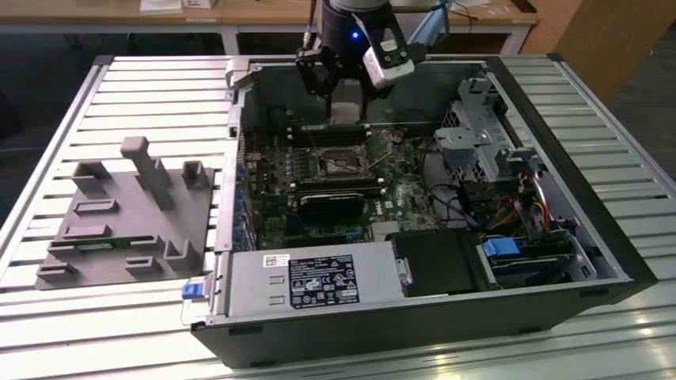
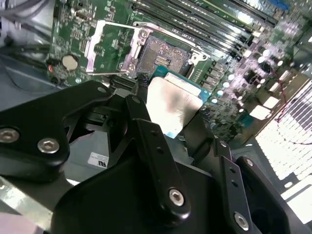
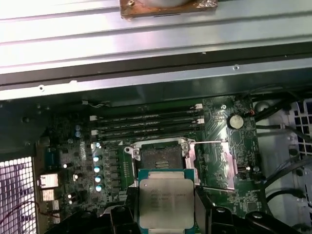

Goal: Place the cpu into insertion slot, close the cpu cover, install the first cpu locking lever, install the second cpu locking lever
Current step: 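Place the cpu into insertion slot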

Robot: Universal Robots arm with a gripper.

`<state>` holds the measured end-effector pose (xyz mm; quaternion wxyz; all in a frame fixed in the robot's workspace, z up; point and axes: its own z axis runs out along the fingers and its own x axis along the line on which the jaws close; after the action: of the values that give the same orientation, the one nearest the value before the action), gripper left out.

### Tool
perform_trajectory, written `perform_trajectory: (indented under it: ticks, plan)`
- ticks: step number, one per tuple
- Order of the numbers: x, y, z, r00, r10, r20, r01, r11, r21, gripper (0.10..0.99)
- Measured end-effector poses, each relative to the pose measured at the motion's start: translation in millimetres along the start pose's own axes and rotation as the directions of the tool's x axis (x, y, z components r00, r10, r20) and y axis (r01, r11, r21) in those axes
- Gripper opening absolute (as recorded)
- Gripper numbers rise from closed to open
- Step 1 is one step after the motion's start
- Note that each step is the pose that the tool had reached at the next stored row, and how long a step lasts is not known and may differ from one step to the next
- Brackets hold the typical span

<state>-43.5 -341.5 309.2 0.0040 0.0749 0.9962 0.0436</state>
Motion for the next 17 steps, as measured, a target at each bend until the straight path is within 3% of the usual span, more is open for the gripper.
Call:
perform_trajectory:
  ticks: [5, 9, 13, 17]
  plan:
    - [0.0, -0.3, 3.6, 0.996, 0.09, 0.0078, -0.09, 0.996, 0.0, 0.541]
    - [0.0, -0.6, 6.6, 0.9868, 0.162, 0.0141, -0.162, 0.9869, -0.001, 0.541]
    - [0.0, -0.8, 8.8, 0.9725, 0.232, 0.0204, -0.232, 0.9727, -0.002, 0.541]
    - [0.0, -0.9, 10.2, 0.9527, 0.303, 0.0266, -0.303, 0.953, -0.004, 0.541]
